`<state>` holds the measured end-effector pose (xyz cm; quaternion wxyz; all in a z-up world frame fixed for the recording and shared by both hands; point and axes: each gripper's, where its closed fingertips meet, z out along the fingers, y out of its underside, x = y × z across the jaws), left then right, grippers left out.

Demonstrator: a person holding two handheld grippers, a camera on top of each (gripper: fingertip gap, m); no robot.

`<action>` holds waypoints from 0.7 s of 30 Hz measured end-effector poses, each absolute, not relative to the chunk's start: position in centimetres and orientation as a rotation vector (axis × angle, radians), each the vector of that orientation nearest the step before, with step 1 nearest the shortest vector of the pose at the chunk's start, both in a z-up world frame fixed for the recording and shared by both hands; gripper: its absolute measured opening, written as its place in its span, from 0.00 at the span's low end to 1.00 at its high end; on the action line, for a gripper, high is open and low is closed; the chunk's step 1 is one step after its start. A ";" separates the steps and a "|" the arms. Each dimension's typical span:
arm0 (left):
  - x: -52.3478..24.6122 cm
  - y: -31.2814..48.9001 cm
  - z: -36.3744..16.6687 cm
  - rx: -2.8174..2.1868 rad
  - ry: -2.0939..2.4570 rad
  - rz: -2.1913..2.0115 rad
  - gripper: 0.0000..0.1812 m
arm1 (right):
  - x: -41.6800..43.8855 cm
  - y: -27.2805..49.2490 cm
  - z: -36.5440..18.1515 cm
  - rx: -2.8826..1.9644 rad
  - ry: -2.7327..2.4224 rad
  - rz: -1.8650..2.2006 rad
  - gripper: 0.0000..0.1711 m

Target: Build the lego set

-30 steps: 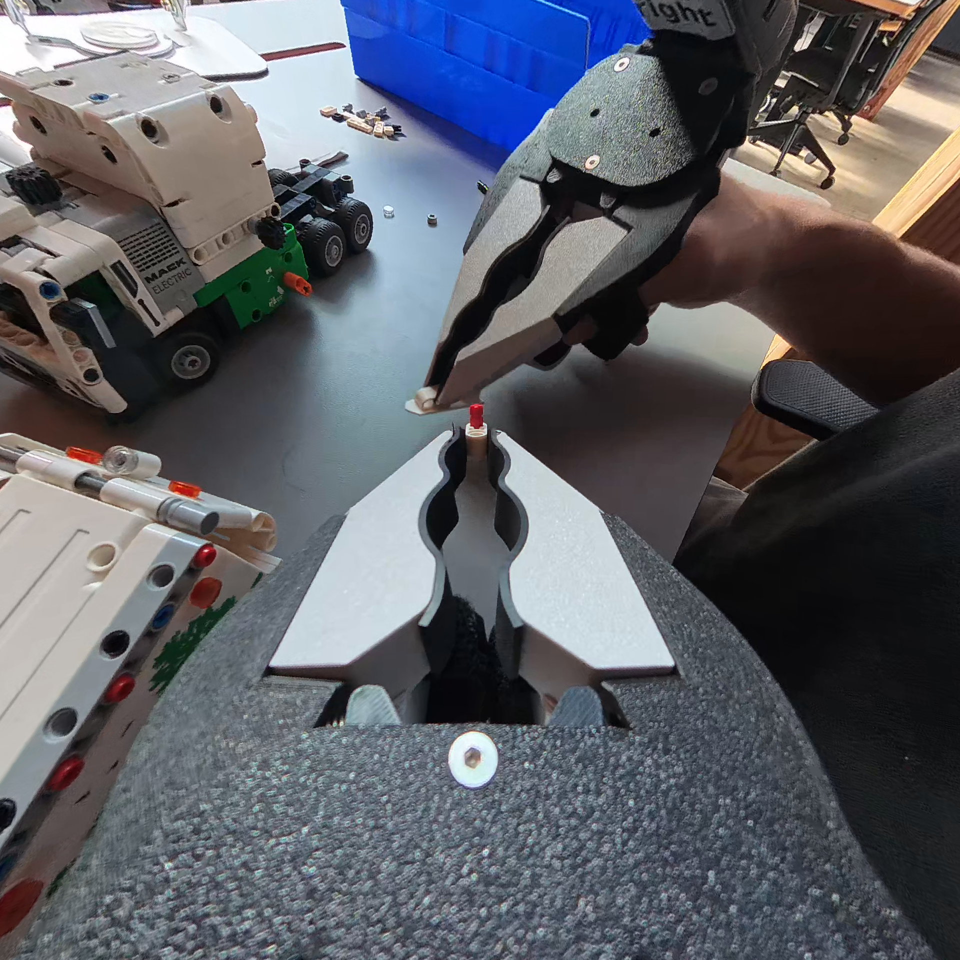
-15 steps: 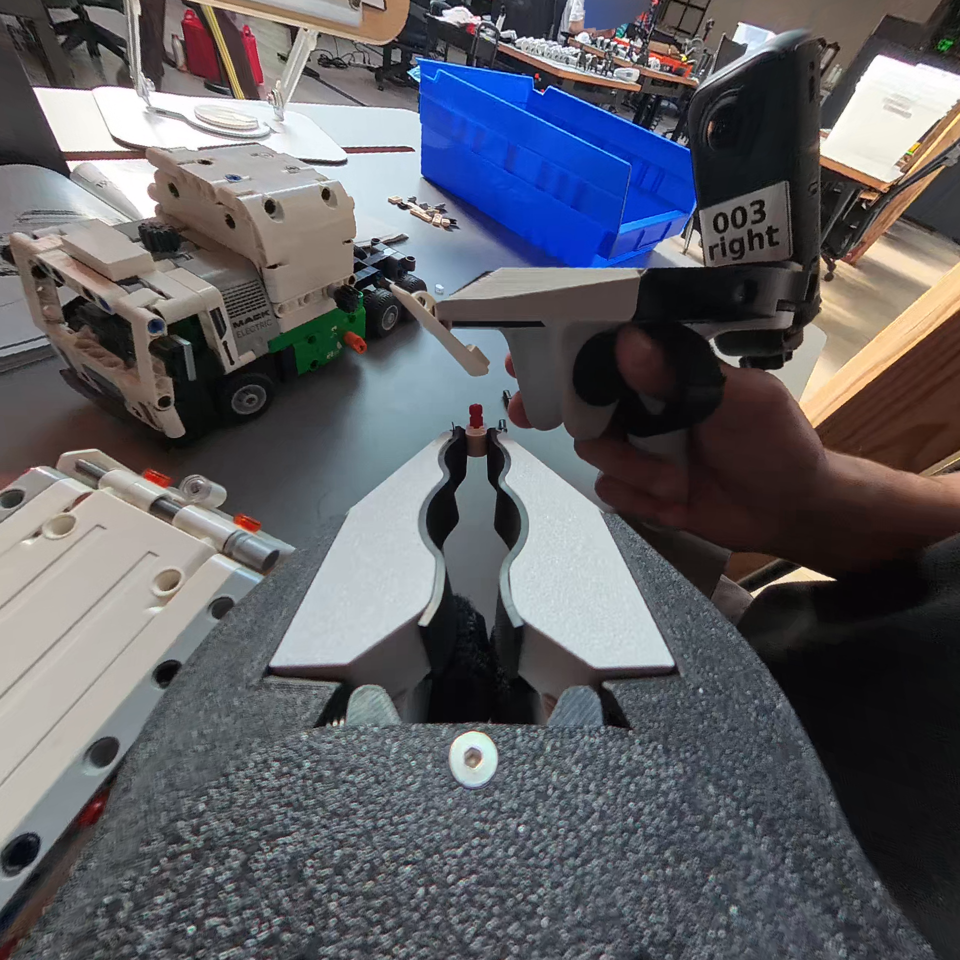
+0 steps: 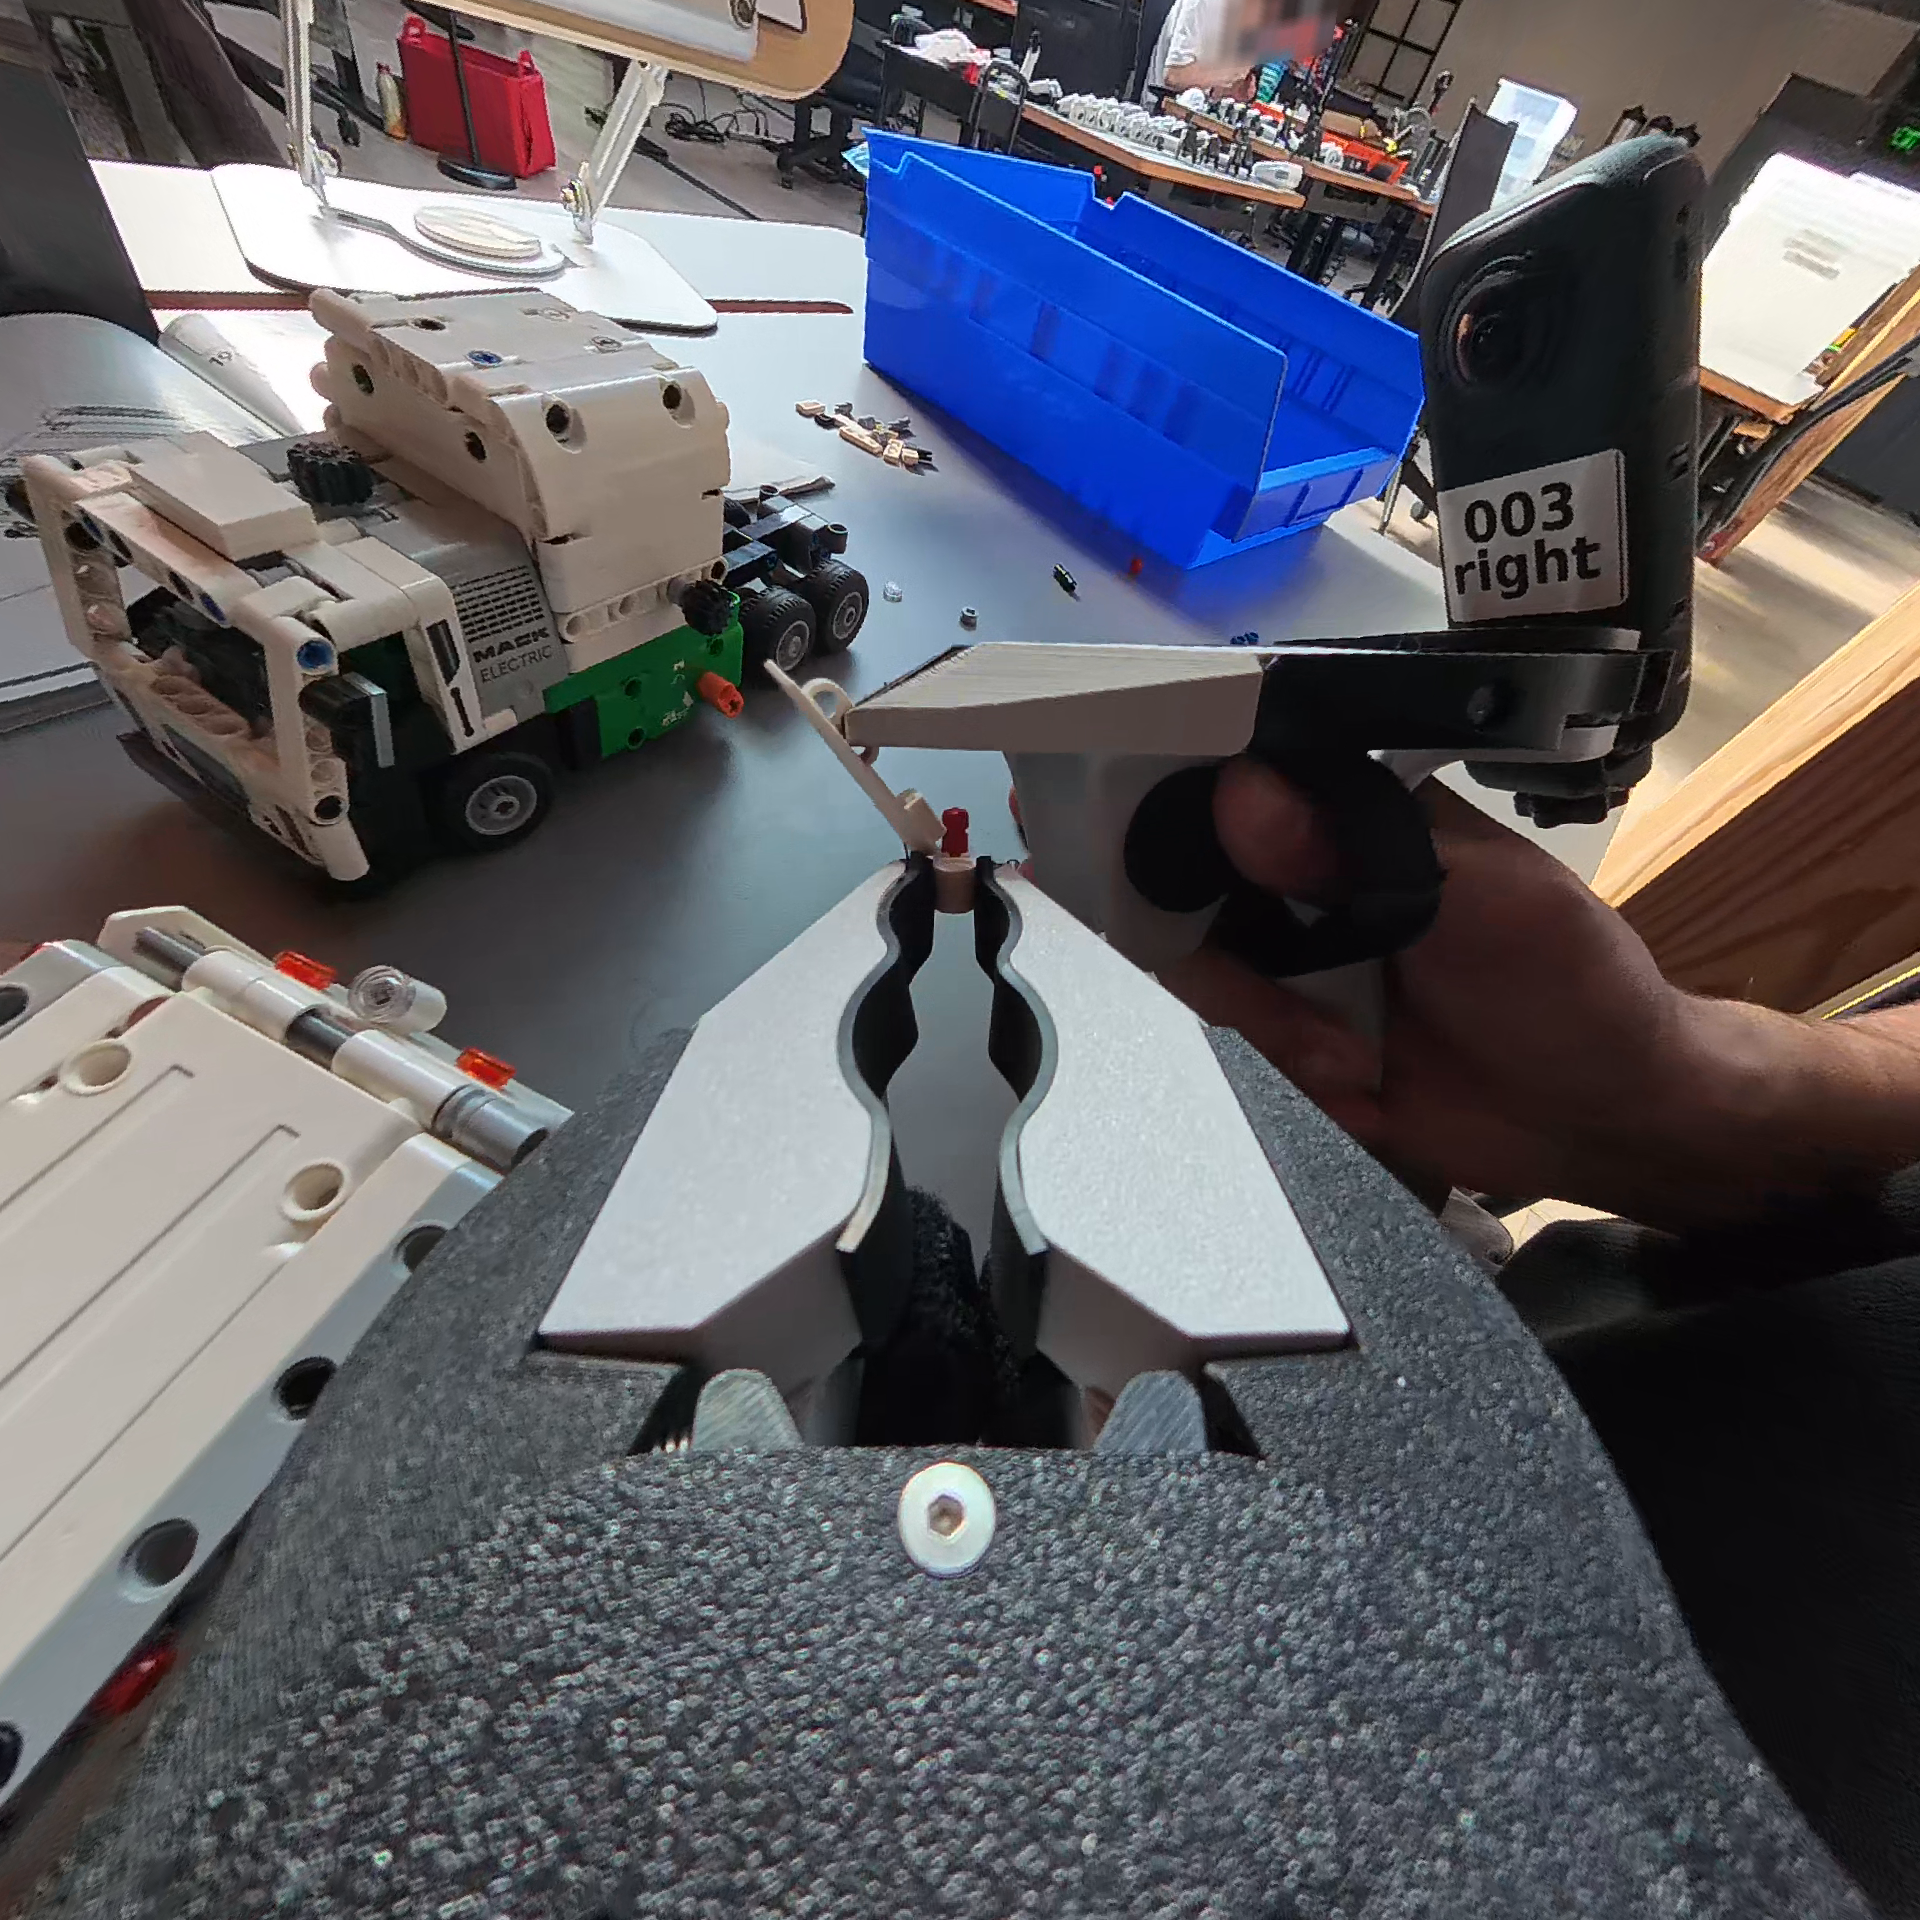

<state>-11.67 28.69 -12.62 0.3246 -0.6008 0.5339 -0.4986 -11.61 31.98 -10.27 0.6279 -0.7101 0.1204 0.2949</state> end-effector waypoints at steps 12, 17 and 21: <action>-11.6 29.1 -13.3 -1.536 1.406 -1.069 0.03 | -10.6 31.5 -9.8 -1.585 0.291 0.642 0.04; -11.6 29.3 -13.1 -1.514 1.392 -1.017 0.03 | -10.9 31.6 -10.2 -1.613 0.278 0.651 0.04; -11.6 29.7 -13.1 -1.540 1.364 -1.026 0.03 | -11.1 31.6 -9.9 -1.599 0.277 0.659 0.03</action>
